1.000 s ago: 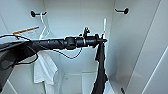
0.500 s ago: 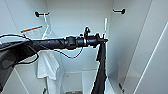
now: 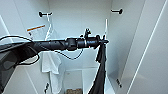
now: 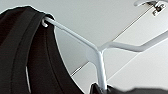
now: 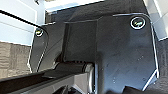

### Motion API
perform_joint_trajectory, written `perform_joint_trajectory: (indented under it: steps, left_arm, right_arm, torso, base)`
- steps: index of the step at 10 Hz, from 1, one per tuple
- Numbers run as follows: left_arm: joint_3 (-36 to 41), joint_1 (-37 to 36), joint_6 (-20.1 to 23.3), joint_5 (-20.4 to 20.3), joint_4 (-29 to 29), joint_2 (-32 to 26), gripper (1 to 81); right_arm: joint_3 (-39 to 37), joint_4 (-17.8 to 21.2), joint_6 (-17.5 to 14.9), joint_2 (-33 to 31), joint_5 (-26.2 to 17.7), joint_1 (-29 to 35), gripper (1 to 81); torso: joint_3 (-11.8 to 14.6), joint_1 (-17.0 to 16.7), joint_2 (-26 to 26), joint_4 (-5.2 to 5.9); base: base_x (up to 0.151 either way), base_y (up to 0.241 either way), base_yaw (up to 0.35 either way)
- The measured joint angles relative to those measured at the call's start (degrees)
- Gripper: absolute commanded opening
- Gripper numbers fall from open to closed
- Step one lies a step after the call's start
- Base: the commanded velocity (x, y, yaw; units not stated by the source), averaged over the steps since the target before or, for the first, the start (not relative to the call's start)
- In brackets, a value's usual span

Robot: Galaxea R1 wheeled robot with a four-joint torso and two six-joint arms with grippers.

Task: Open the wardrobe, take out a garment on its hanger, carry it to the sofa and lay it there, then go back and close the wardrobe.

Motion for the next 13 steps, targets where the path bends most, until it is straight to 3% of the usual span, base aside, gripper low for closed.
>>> perform_joint_trajectory:
  steps: [9,13]
  left_arm:
    - [-0.1,-0.1,0.0,-0.2,0.7,2.0,1.0]
    - [-2.0,0.5,0.1,-0.3,0.9,8.7,1.0]
  right_arm:
    - [0.0,0.0,0.2,0.0,0.0,-0.1,81.1]
    - [0.0,0.0,0.0,0.0,0.0,-0.1,81.1]
  torso:
    - [0.0,-0.1,0.0,0.0]
    - [0.0,-0.1,0.0,0.0]
  base:
    - [-0.103,0.0,0.0]
    - [-0.103,0.0,0.0]
